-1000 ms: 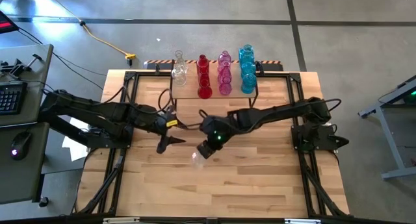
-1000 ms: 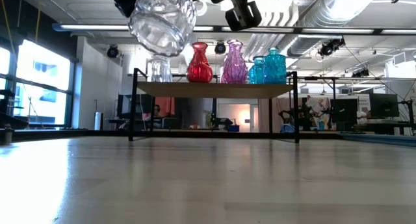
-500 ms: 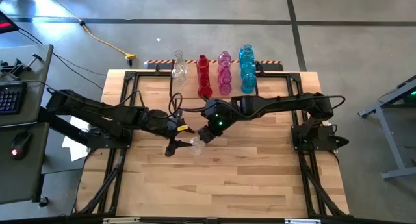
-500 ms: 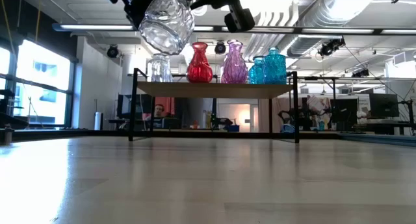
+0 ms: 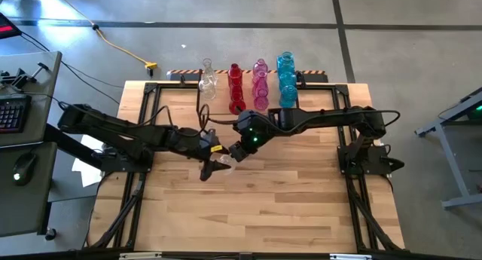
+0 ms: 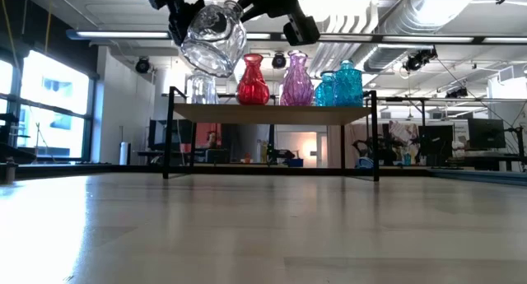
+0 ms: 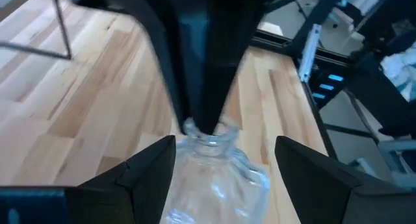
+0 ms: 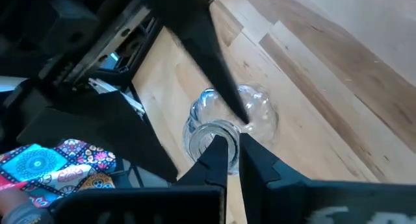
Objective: Sort vases onto shelf
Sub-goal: Put the transparent vase on the shelf aligned with the other transparent vases
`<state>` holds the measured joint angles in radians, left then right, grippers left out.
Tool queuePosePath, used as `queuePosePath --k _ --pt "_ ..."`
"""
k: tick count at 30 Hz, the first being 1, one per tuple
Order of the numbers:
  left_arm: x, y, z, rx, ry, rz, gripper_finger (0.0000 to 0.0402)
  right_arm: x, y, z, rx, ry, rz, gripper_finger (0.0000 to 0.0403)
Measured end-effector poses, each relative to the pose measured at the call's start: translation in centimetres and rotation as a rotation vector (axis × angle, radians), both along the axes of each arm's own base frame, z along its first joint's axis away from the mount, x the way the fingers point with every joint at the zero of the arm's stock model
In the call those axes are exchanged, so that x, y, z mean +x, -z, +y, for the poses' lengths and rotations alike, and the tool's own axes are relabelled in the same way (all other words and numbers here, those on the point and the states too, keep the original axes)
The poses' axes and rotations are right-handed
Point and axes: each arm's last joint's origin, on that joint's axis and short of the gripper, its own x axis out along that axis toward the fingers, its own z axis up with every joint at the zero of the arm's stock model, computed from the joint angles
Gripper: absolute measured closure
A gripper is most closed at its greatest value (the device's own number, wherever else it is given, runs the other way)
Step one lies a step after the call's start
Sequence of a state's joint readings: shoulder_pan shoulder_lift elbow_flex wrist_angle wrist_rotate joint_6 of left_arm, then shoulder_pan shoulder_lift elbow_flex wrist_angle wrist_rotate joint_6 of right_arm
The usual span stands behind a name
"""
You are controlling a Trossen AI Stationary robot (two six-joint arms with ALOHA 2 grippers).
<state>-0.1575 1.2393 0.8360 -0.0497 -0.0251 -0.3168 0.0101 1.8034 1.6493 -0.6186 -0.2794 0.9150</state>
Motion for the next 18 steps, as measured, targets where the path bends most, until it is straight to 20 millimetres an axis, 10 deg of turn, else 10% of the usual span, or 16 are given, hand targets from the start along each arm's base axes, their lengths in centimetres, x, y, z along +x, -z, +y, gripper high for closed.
queuePosePath --k 18 --pt "0.51 -0.03 0.36 -0.016 -0.04 -0.031 0.0197 0.2 -0.21 -0.04 -0.015 0.02 -0.029 0.0403"
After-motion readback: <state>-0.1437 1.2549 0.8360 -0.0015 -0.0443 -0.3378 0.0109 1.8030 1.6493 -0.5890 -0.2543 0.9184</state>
